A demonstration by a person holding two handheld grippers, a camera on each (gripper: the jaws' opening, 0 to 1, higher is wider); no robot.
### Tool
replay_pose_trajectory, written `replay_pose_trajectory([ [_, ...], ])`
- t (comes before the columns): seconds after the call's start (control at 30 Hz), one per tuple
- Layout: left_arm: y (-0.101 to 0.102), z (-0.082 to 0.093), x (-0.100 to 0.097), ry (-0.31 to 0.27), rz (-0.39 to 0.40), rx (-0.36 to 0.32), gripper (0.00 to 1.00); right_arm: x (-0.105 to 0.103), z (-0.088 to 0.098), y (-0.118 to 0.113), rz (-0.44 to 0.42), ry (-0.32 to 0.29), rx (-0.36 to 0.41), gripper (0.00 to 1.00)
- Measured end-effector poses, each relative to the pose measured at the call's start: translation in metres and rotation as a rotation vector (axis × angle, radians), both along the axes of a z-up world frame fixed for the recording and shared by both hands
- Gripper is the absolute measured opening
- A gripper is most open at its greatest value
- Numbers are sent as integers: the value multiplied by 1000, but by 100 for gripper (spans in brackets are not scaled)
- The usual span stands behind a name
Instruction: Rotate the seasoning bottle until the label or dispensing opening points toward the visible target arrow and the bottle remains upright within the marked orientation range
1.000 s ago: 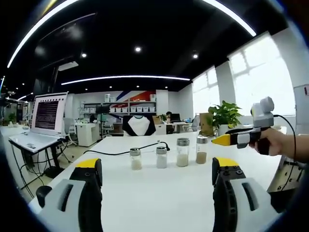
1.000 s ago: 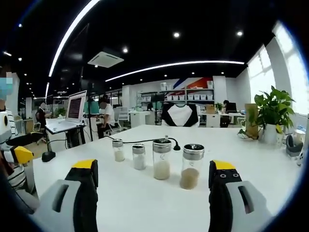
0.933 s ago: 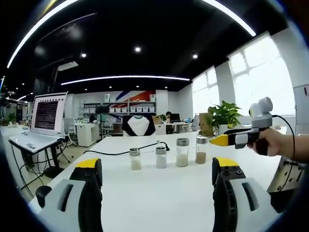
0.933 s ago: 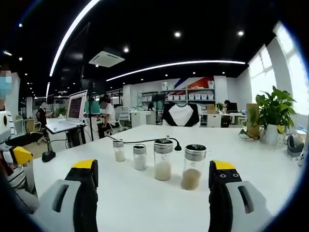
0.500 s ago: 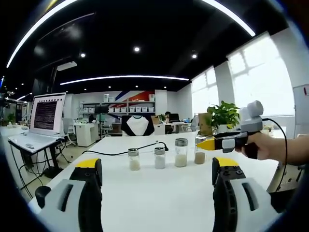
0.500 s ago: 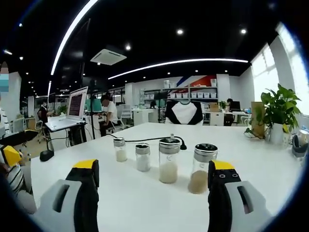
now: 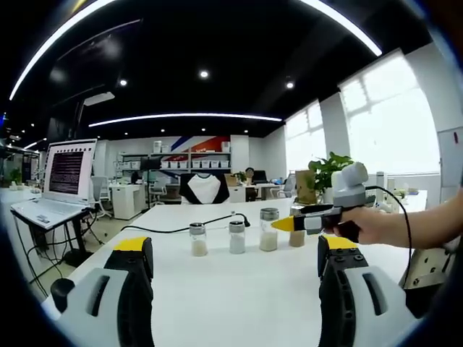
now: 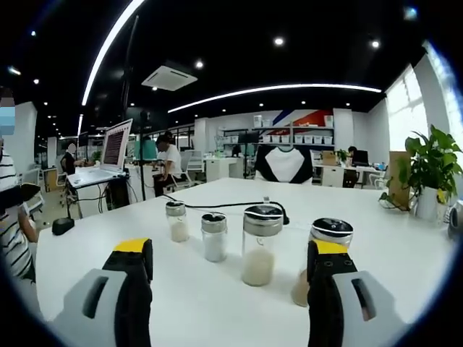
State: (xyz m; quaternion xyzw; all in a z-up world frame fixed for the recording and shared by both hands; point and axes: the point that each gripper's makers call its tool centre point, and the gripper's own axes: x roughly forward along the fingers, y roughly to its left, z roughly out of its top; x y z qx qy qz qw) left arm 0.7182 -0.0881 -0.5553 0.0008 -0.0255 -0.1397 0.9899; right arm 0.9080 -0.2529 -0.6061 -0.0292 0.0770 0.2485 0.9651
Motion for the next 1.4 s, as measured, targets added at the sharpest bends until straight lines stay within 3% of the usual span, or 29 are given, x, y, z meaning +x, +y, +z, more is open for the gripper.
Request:
replay_pose_trajectory([
  [0.17, 0, 0, 1, -2, -2, -5, 100, 13, -13, 6, 23, 22, -28, 86],
  [0.3, 2, 2, 2, -5, -1, -9, 100, 25, -24, 5, -3, 28, -56, 88],
  [0.5, 1, 3, 4, -5, -12, 3, 100, 39, -43, 5, -21, 73, -70, 82],
  [0.9, 0, 7, 7, -18, -25, 16, 100, 62, -47, 9, -32, 76, -109, 76],
  [1.23, -1, 4, 3, -7, -22, 1, 100, 74, -57, 12, -54, 126, -73, 69],
  [1.4, -1, 3, 1, -4, -21, -1, 100, 79, -61, 10, -74, 134, -80, 58],
])
